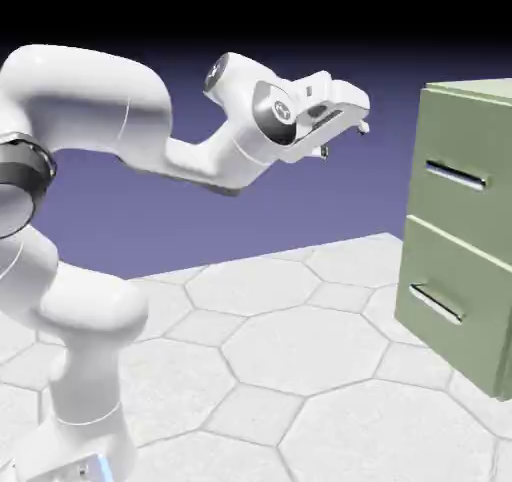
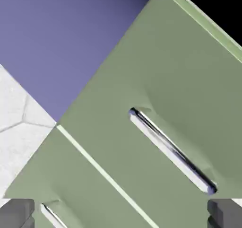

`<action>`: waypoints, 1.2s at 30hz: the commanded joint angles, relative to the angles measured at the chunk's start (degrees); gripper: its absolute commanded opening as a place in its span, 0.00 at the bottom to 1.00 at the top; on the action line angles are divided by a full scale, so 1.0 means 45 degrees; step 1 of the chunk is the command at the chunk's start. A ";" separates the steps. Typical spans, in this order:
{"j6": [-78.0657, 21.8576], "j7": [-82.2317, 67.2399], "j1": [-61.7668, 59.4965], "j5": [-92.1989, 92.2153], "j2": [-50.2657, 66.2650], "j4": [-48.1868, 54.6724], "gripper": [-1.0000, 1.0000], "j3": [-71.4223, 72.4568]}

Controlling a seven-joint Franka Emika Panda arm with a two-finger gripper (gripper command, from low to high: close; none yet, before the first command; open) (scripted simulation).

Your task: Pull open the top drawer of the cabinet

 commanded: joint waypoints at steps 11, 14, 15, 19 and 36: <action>-0.1086 0.1015 0.3768 -0.6092 -0.0679 0.1721 0.50 -0.3280; -0.1383 0.1291 0.4796 -0.7753 -0.0864 0.2191 0.50 -0.4174; -0.1481 0.1384 0.5138 -0.8307 -0.0926 0.2347 0.50 -0.4472; -0.1876 0.1753 0.6509 -1.0522 -0.1173 0.2973 0.50 -0.5665; -0.3405 0.3180 1.1810 -1.9092 -0.2128 0.5395 0.50 -1.0279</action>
